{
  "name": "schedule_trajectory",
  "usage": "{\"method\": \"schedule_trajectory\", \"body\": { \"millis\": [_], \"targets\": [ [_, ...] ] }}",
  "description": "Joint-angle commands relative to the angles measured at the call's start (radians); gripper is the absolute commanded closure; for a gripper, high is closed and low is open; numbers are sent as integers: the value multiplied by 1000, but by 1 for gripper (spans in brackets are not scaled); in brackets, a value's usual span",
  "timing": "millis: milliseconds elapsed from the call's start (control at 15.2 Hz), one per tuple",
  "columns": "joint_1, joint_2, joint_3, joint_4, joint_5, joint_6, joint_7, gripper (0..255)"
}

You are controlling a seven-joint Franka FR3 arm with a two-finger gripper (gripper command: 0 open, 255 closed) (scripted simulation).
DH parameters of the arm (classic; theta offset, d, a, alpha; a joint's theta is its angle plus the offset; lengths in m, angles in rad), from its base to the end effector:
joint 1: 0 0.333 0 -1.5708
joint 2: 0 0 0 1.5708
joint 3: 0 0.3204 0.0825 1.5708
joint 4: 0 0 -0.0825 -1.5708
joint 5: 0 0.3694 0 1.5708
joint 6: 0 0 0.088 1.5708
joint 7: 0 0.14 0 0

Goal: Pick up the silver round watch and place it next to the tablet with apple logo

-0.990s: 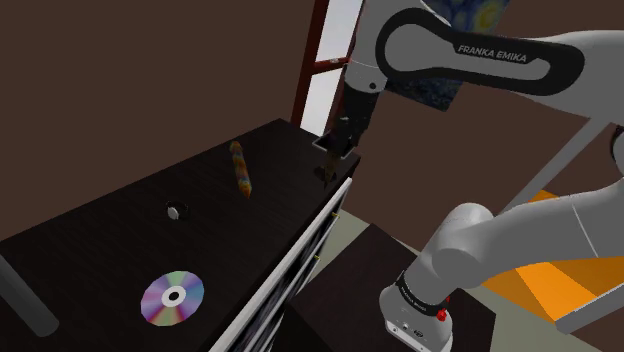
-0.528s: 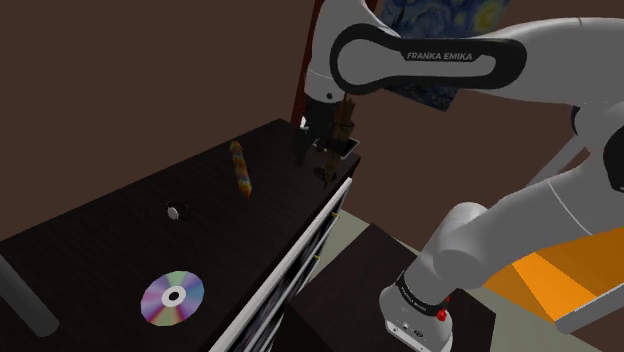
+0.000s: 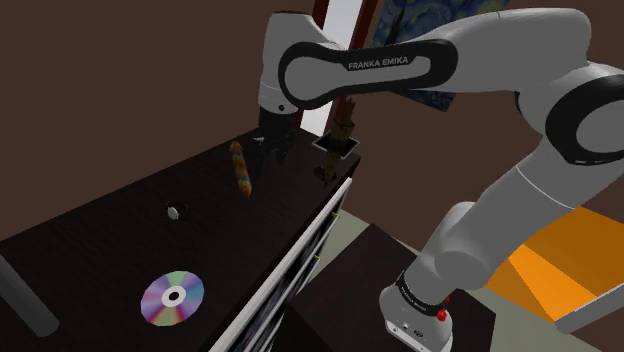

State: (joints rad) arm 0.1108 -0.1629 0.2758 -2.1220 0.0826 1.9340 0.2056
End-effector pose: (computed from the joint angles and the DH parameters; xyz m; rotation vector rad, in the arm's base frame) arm 0.4475 0.1950 0.4538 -3.1103 -0.2279 0.0602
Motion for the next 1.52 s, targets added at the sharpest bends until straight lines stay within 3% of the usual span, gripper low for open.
{"method": "schedule_trajectory", "body": {
  "millis": [0, 594, 1122, 1452],
  "targets": [
    [8, 66, 16, 45, -7, 25, 18, 0],
    [74, 392, 67, 318, -82, 87, 116, 0],
    [171, 685, 72, 647, -157, 61, 176, 0],
    [176, 709, 68, 614, -165, 116, 181, 0]
  ]
}}
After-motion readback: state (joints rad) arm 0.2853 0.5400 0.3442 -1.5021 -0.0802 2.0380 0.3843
